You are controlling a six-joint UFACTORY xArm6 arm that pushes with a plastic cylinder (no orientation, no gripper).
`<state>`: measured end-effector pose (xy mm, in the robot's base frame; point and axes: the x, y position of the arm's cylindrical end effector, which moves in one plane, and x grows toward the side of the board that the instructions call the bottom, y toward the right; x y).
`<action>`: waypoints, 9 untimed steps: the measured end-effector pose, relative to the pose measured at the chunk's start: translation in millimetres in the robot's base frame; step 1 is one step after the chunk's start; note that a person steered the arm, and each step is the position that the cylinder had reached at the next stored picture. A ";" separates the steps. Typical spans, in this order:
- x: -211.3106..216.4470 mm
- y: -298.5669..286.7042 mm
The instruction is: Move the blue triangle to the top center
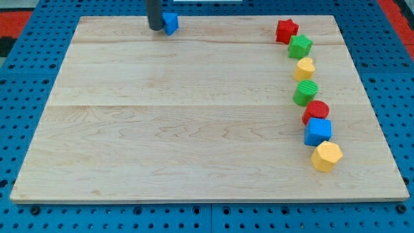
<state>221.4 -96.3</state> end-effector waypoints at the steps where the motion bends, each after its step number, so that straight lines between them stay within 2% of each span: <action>1: -2.6 21.2; 3: -20.3 -19.8; 4: -29.8 -14.8; 7: -28.9 75.6; 9: -26.3 55.4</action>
